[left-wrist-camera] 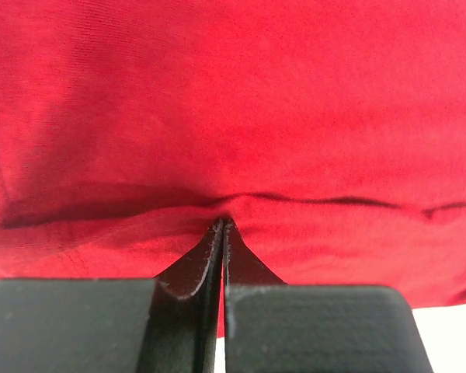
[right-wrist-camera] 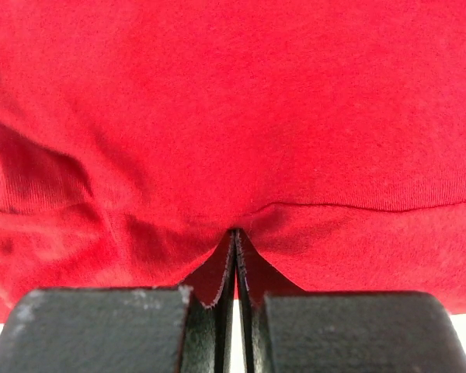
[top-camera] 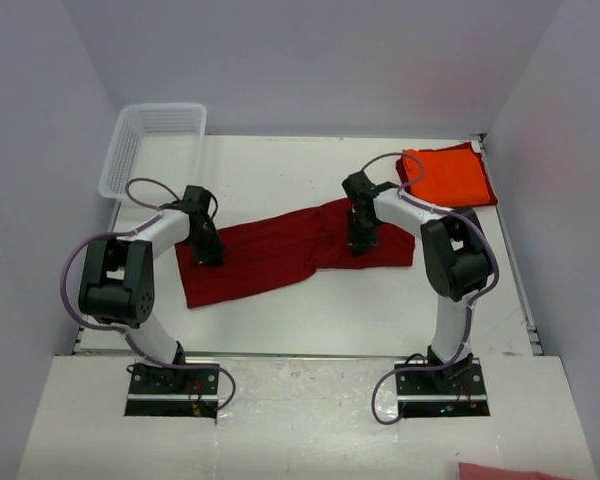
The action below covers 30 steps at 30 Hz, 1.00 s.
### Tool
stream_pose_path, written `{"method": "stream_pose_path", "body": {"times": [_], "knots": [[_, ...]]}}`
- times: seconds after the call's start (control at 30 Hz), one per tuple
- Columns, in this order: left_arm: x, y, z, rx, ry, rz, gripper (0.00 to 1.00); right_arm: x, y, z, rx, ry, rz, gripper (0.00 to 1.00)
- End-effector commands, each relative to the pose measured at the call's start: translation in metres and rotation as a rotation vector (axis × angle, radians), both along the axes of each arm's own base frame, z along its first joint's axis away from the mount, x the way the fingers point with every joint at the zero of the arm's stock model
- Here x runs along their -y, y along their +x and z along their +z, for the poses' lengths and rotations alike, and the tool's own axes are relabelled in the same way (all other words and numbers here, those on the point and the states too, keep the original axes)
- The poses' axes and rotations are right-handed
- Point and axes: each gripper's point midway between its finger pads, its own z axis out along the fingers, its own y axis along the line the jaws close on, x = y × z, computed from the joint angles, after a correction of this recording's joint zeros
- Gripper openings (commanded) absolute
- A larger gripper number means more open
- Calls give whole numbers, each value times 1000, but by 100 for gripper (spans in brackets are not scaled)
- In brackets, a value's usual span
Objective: Fold and stack the t-shirts
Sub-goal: Rotate the tshirt 90 degrees
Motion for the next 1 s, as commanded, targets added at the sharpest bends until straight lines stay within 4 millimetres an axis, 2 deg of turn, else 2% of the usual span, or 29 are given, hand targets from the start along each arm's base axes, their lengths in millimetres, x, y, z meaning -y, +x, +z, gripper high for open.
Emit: {"method": "stream_pose_path", "body": {"times": [0.0, 0.07, 0.1, 0.13, 0.27, 0.43, 0.47, 0.53, 0.57, 0.6, 0.63, 0.67, 0.7, 0.77, 0.8, 0.83, 0.87, 0.9, 0.93, 0.97], "knots": [[12, -26, 13, -20, -30, -16, 0, 3, 23, -9, 5, -23, -1, 0], [18, -37, 11, -32, -40, -32, 0, 7, 31, -14, -16, -27, -3, 0], [22, -41, 11, -38, -51, -40, 0, 2, 39, -7, -18, 4, 0, 0], [26, -46, 10, -41, -57, -50, 0, 6, 45, -8, -20, 7, -13, 0], [42, -64, 14, -42, -74, -76, 0, 7, 65, 10, -7, 51, -34, 0], [70, -82, 23, -24, -118, -134, 0, 8, 105, 38, 57, 46, -36, 0], [75, -84, 29, -13, -121, -145, 0, 4, 122, 51, 104, 51, -23, 0], [82, -75, 42, 47, -111, -166, 0, 1, 135, 70, 158, 64, -5, 0], [81, -69, 49, 95, -68, -193, 0, -4, 149, 96, 248, 91, 9, 0], [78, -64, 55, 121, -36, -191, 0, -7, 155, 110, 300, 116, 23, 0], [78, -49, 72, 175, -5, -182, 0, -10, 158, 124, 348, 139, 35, 0], [62, -44, 78, 184, 88, -149, 0, -14, 161, 137, 395, 167, 42, 0], [60, -30, 97, 234, 112, -130, 0, -16, 159, 164, 453, 197, 48, 0], [42, -19, 114, 281, 214, -96, 0, -20, 149, 180, 467, 241, 72, 0], [41, -10, 127, 318, 229, -87, 0, -19, 141, 200, 500, 257, 78, 0], [37, -7, 131, 330, 253, -85, 0, -18, 135, 203, 504, 261, 80, 0], [29, -6, 133, 327, 299, -71, 0, -15, 125, 195, 484, 258, 81, 0], [26, -5, 135, 326, 316, -64, 0, -12, 120, 196, 492, 253, 73, 0], [23, -6, 134, 312, 331, -52, 0, -9, 111, 209, 517, 264, 66, 0], [21, -6, 133, 308, 344, -46, 0, -8, 101, 194, 487, 267, 71, 1]]}}
